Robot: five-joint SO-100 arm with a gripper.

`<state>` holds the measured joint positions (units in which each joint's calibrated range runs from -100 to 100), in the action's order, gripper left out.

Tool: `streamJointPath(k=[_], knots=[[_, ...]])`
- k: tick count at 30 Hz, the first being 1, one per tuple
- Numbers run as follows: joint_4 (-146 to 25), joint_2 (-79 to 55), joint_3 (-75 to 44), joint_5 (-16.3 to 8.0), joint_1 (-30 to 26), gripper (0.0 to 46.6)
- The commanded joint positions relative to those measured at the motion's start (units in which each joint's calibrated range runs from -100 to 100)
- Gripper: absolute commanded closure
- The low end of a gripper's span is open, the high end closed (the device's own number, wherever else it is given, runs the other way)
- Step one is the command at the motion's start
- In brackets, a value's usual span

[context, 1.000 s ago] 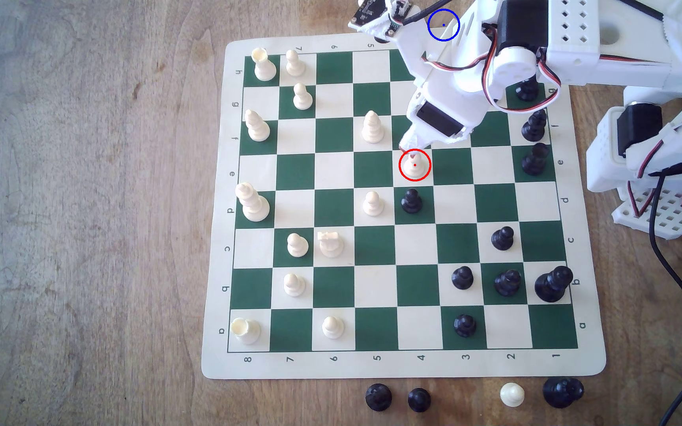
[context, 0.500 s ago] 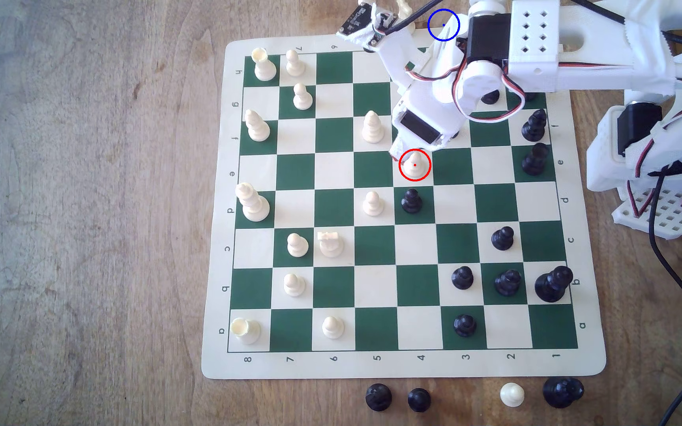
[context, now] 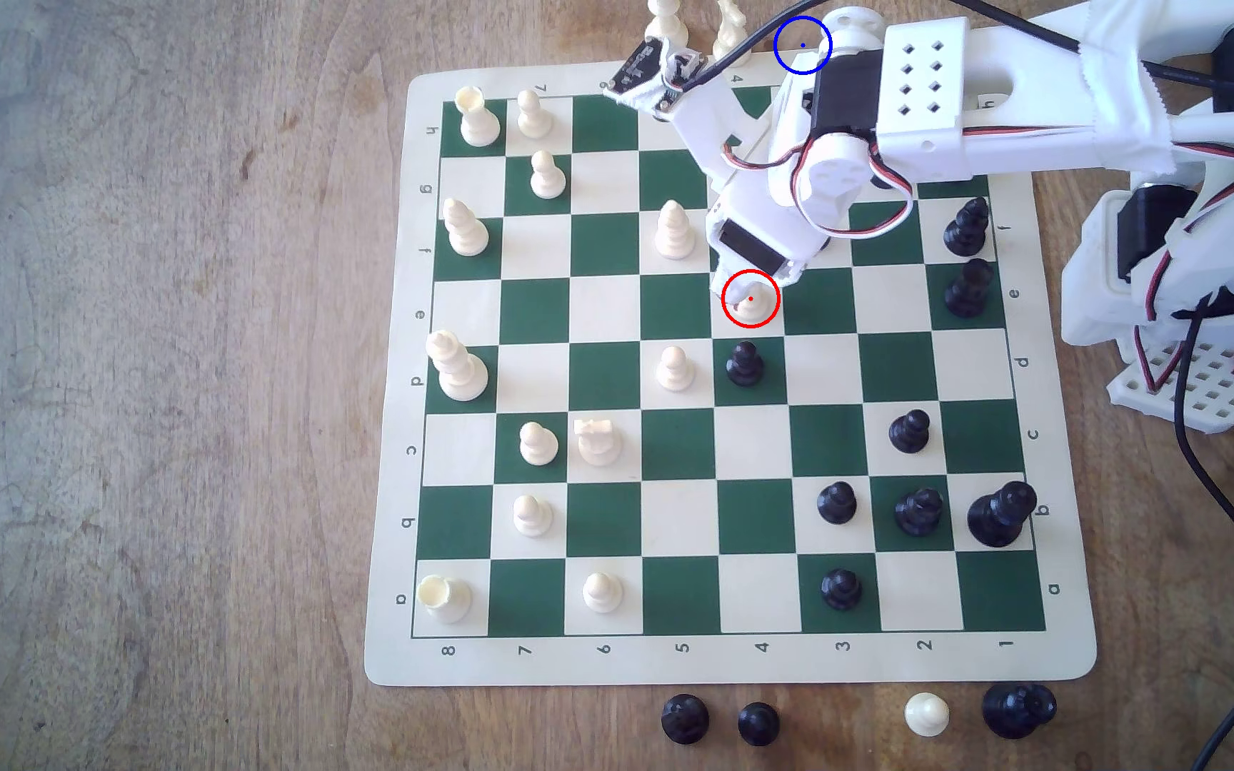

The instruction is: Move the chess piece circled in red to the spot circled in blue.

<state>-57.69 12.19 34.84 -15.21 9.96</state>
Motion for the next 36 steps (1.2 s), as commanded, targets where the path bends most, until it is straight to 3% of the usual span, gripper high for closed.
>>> streamJointPath(k=[1, 31, 33, 35, 36], knots=[[1.3, -0.6, -0.8, -0.3, -0.4, 33.6], [3.4, -4.4, -1.1, -0.7, -1.9, 37.5], [3.4, -4.4, -1.1, -0.7, -1.9, 38.5], [3.5, -4.0, -0.9, -1.0, -2.0, 45.8], [3.6, -3.8, -0.8, -1.1, -1.9, 46.3]])
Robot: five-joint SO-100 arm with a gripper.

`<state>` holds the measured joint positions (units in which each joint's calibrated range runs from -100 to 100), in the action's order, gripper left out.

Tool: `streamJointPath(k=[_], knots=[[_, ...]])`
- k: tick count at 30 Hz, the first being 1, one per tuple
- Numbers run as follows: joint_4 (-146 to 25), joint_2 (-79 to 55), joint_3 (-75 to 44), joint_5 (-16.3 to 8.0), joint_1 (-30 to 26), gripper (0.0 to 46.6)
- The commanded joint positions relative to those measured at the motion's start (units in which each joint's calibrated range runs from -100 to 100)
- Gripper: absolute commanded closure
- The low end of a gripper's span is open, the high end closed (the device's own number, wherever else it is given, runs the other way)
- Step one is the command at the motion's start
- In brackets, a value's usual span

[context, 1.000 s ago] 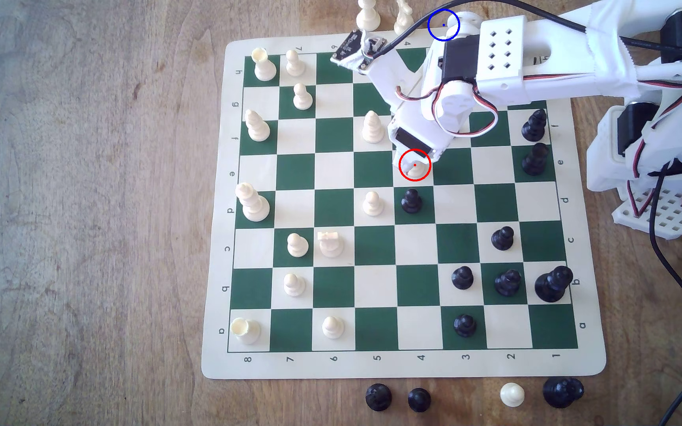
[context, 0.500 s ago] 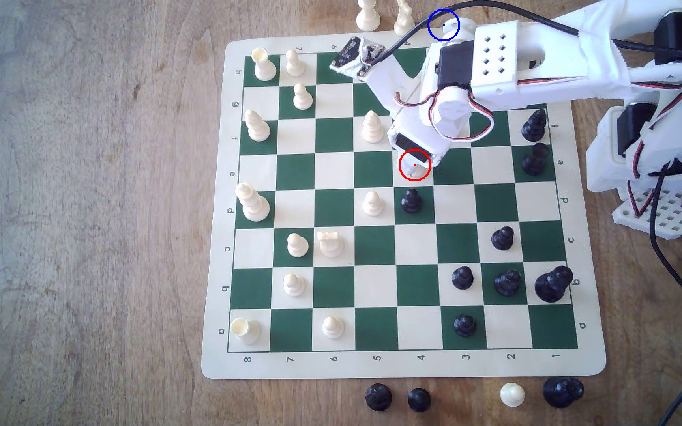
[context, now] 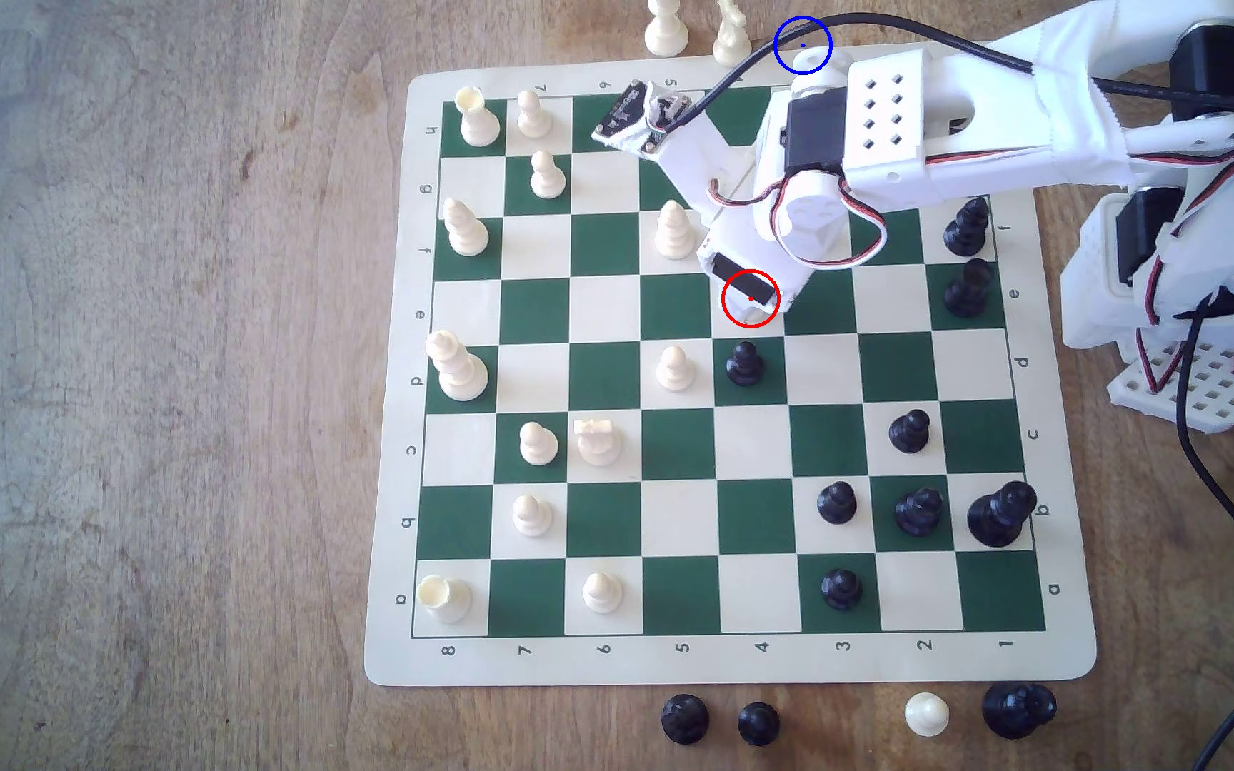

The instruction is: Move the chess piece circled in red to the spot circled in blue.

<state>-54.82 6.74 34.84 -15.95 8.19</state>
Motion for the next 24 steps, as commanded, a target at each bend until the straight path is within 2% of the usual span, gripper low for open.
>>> streamJointPath(k=[1, 8, 15, 19, 24], knots=[[1.0, 1.7, -0.7, -0.4, -0.2, 46.3], [0.6, 3.9, -0.9, -0.4, 0.0, 46.3], [-7.8, 11.9, -4.6, 0.3, 0.0, 46.3], [-15.4, 16.9, -11.0, 0.7, 1.5, 46.3], [-23.8, 17.1, -20.0, 2.1, 6.5, 46.3]])
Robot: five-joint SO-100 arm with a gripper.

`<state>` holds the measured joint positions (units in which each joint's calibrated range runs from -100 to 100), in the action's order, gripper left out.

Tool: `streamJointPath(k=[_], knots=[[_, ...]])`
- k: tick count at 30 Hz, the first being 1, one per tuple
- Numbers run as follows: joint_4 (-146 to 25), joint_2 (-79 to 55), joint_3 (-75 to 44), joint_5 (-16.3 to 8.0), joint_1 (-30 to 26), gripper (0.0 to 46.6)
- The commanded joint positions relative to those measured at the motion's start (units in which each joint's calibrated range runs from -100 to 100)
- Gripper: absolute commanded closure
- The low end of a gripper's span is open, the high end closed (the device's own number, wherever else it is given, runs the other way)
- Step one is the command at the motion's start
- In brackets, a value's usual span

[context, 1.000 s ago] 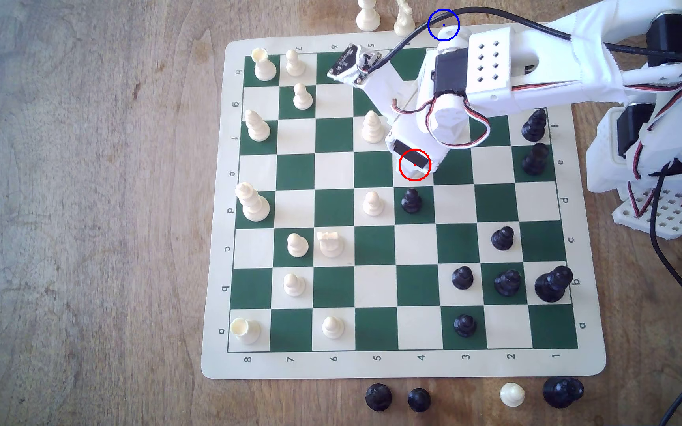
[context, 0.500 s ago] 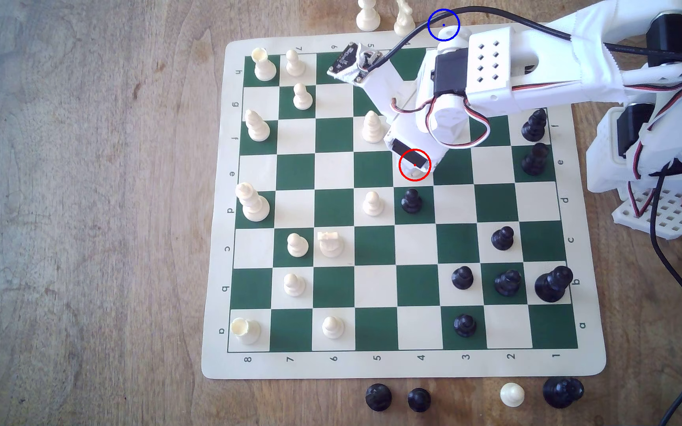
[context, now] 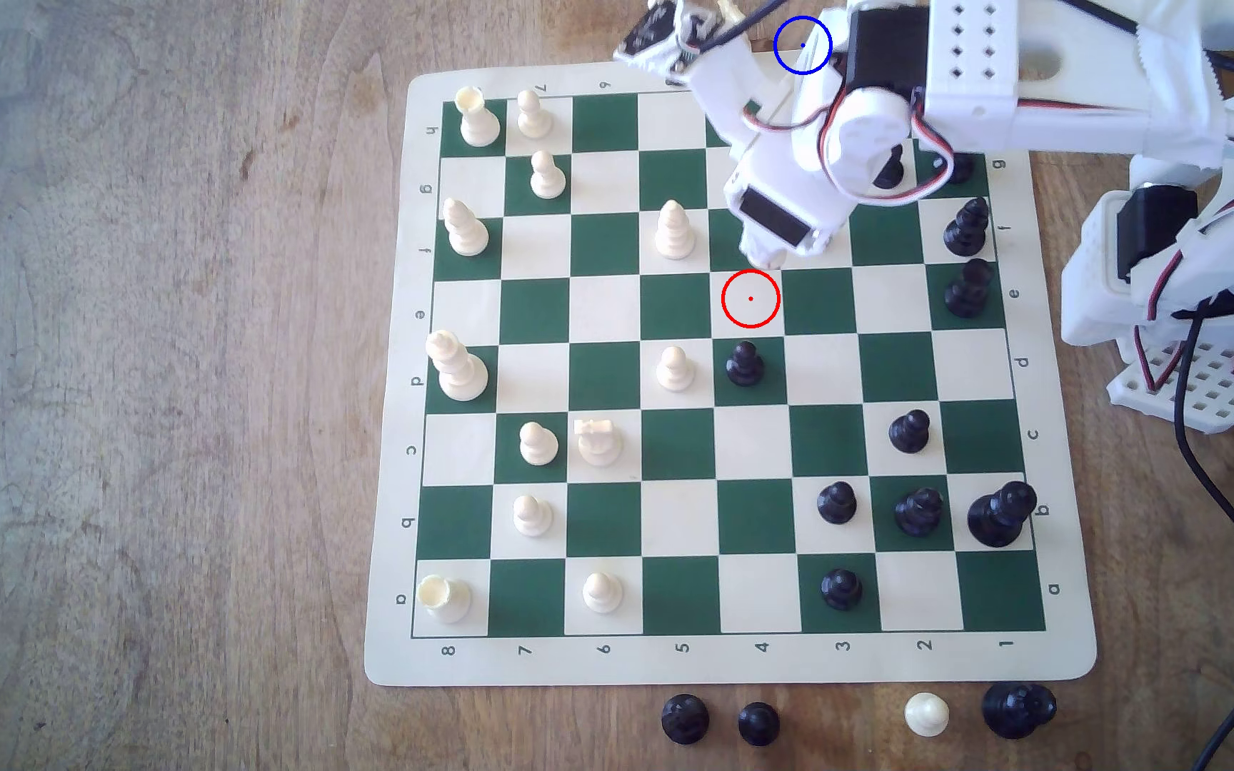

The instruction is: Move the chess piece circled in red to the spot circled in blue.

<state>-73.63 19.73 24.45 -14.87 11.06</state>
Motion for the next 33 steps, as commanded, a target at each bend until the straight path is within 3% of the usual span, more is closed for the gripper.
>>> streamJointPath(k=[1, 14, 33], knots=[[-5.9, 4.0, -10.2, 1.8, 6.0, 46.3], [-3.6, 0.1, -10.3, 6.2, 20.7, 46.2], [3.5, -19.4, -19.9, 8.9, 30.2, 46.2]])
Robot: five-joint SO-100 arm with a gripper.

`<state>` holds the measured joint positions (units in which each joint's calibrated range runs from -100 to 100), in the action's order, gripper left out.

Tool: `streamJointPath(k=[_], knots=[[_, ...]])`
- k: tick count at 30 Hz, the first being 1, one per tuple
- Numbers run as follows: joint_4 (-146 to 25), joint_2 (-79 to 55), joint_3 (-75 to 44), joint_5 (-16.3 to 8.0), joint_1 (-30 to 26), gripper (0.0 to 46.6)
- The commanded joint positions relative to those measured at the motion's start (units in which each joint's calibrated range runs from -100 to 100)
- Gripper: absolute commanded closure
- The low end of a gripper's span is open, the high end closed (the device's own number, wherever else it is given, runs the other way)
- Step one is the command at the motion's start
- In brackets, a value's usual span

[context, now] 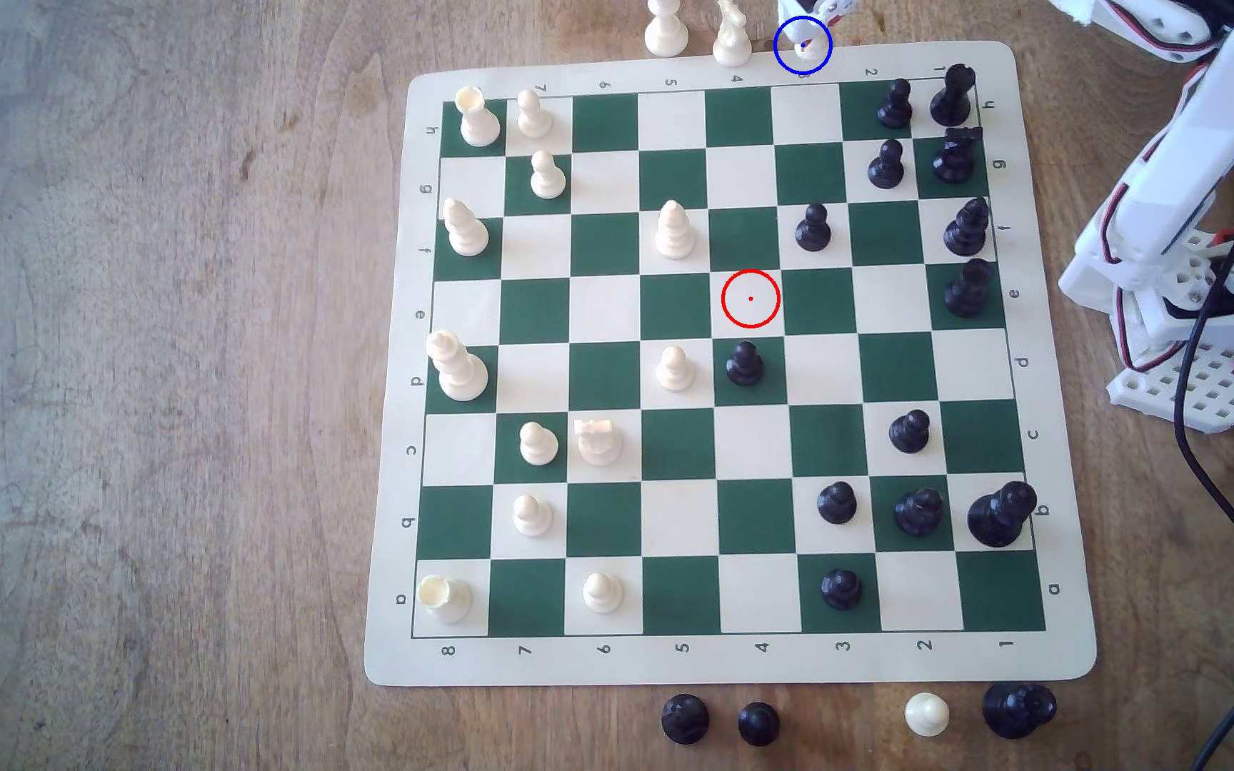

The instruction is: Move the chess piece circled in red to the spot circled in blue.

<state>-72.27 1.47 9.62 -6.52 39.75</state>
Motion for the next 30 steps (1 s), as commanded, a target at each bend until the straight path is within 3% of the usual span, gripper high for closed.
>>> streamJointPath(k=[1, 30], knots=[[2.7, -2.0, -5.3, 0.6, 1.7, 46.2], [10.8, -11.2, -5.6, 1.1, 3.2, 46.2]])
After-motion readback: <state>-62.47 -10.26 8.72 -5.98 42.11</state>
